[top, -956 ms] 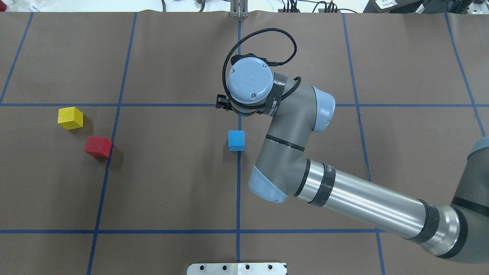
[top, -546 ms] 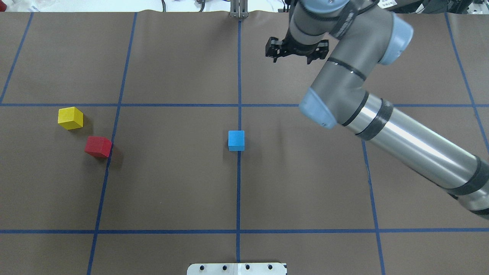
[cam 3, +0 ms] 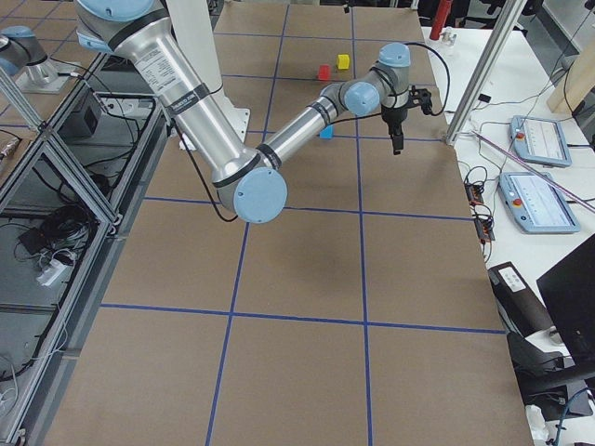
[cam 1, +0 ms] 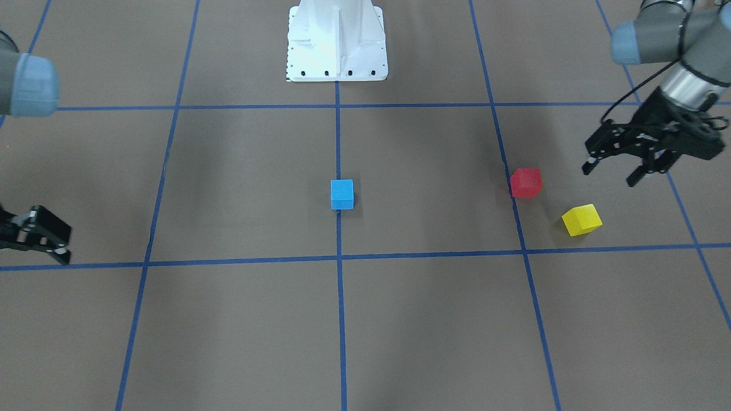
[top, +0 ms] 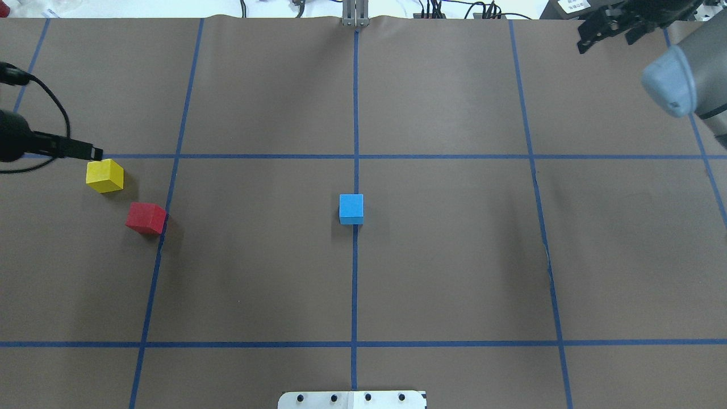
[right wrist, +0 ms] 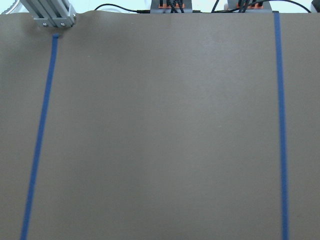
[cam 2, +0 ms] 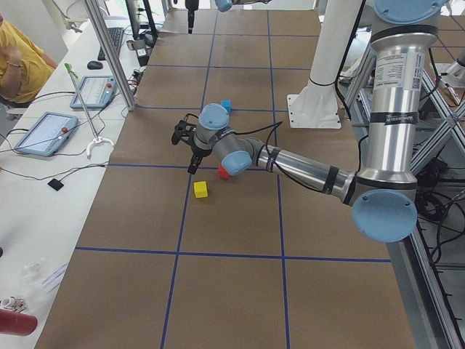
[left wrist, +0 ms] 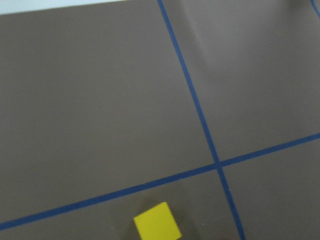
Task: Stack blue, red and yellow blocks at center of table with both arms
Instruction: 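Withdraw the right arm while the left gripper reaches toward the red cube, then close the left gripper on the red cube and lift it, then carry the red cube with the left gripper onto the blue cube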
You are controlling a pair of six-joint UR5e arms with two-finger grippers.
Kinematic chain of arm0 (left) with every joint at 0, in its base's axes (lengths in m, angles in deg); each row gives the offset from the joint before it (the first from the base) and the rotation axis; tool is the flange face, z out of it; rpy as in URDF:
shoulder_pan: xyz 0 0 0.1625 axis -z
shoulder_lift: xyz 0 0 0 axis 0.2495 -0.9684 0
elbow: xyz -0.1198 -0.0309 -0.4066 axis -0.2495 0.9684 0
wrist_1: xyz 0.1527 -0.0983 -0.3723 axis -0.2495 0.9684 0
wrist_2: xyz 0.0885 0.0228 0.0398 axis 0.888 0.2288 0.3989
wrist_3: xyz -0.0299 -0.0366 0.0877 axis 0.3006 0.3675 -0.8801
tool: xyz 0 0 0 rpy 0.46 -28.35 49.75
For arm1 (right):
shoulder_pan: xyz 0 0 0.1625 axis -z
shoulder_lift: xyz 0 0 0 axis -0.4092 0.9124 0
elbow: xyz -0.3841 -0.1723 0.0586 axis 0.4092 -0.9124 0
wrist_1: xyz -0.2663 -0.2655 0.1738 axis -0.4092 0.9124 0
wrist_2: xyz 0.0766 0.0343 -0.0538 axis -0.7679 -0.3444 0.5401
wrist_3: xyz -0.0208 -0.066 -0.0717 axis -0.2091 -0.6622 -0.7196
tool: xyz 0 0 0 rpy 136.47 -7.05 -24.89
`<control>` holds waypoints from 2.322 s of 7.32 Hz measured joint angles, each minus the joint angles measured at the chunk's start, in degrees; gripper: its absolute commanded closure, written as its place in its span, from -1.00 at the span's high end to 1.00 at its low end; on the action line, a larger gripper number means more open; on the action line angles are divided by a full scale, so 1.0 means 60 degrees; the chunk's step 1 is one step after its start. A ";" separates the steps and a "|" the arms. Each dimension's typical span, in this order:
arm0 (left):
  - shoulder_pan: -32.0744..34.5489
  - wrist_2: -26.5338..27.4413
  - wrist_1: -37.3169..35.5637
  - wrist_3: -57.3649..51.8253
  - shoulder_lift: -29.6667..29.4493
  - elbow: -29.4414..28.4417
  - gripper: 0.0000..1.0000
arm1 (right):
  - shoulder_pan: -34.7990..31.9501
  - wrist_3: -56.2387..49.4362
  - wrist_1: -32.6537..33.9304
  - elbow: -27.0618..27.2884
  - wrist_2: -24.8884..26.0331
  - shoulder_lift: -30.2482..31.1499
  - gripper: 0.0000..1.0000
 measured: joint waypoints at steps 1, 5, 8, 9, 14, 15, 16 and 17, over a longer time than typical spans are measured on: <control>-0.1053 0.0904 -0.0001 0.0487 0.0049 -0.0043 1.00 | -0.0446 -0.1054 -0.0041 0.0014 -0.0286 0.0516 1.00; -0.2356 0.1786 -0.0022 0.0791 0.0152 -0.0480 1.00 | -0.0879 -0.2023 -0.0071 0.0021 -0.0508 0.1036 1.00; -0.2638 0.2015 -0.0083 0.0797 -0.0050 -0.0701 -0.44 | -0.0886 -0.2037 -0.0075 0.0021 -0.0511 0.1042 1.00; -0.2697 0.2074 -0.0172 0.0777 -0.0100 -0.0726 -0.99 | -0.0886 -0.2037 -0.0078 0.0021 -0.0511 0.1041 1.00; -0.2613 0.1825 -0.2070 0.0474 -0.0782 0.0177 -1.00 | -0.0986 -0.2041 -0.0068 -0.0015 -0.0520 0.1240 1.00; -0.2577 0.1765 -0.3527 0.0378 -0.1615 0.0591 -1.00 | -0.1112 -0.2081 -0.0060 -0.0024 -0.0535 0.1484 1.00; -0.2578 0.1740 -0.4925 0.0383 -0.2714 0.0758 -1.00 | -0.1274 -0.2299 -0.0052 -0.0030 -0.0546 0.1794 1.00; -0.2602 0.1727 -0.6040 0.0544 -0.3862 0.0670 -1.00 | -0.1446 -0.2839 -0.0049 -0.0038 -0.0546 0.2153 1.00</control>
